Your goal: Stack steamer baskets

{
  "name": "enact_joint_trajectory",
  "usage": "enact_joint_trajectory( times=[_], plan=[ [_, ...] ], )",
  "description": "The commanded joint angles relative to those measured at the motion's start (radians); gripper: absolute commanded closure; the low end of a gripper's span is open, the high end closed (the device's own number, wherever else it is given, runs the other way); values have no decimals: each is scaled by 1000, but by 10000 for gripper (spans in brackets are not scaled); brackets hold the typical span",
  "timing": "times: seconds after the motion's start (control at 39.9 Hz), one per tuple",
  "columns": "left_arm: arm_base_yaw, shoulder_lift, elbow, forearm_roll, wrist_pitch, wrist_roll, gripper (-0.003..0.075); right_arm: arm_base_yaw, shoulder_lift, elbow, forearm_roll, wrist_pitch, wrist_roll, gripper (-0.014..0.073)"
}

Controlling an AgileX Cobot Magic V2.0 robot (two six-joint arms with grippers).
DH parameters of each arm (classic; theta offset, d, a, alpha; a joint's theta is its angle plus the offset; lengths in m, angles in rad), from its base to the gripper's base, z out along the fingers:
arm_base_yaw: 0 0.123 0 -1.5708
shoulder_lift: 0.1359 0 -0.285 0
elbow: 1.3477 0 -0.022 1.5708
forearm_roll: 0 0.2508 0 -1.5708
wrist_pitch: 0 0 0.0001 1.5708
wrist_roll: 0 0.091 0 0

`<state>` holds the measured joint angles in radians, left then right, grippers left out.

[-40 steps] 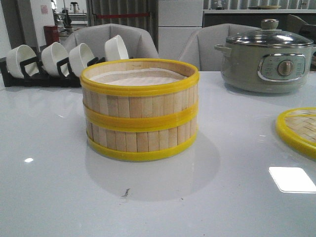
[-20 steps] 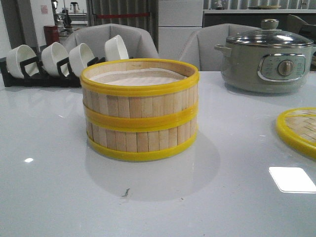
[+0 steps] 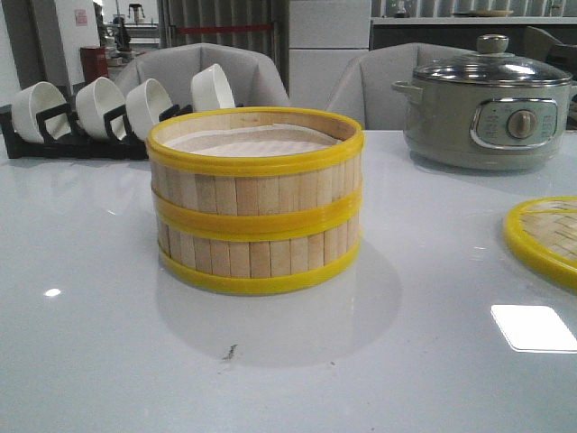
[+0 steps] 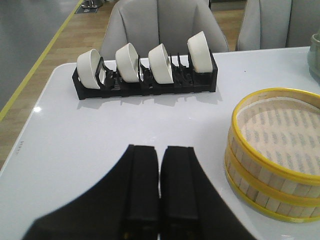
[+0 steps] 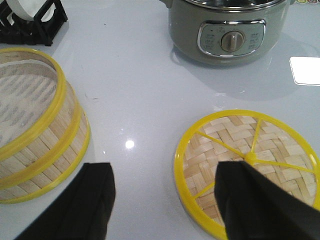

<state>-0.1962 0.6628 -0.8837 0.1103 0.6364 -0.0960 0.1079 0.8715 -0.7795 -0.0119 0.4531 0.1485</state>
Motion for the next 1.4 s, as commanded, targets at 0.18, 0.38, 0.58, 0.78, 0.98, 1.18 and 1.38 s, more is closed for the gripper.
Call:
enact_joint_trajectory(
  times=[0.18, 0.38, 0.58, 0.78, 0.98, 1.18, 1.38],
  plan=[
    [-5, 4, -27, 1, -88, -9, 635, 2, -7, -37, -4, -41, -5, 55],
    [-5, 4, -27, 1, -88, -9, 636, 2, -7, -37, -4, -42, -5, 55],
    [-5, 4, -27, 1, -88, -9, 636, 2, -6, -37, -2, -36, -3, 55],
    [-5, 4, -27, 1, -88, -9, 636, 2, 18, -36, 1, 2, -3, 55],
    [-5, 4, -27, 1, -88, -9, 635, -18, 126, -44, 1, -7, -3, 55],
    [-5, 4, -27, 1, -88, -9, 636, -140, 267, -51, 12, -169, -3, 55],
    [-5, 4, -27, 1, -88, -9, 635, -231, 417, -90, 131, -211, 9, 55]
  ],
)
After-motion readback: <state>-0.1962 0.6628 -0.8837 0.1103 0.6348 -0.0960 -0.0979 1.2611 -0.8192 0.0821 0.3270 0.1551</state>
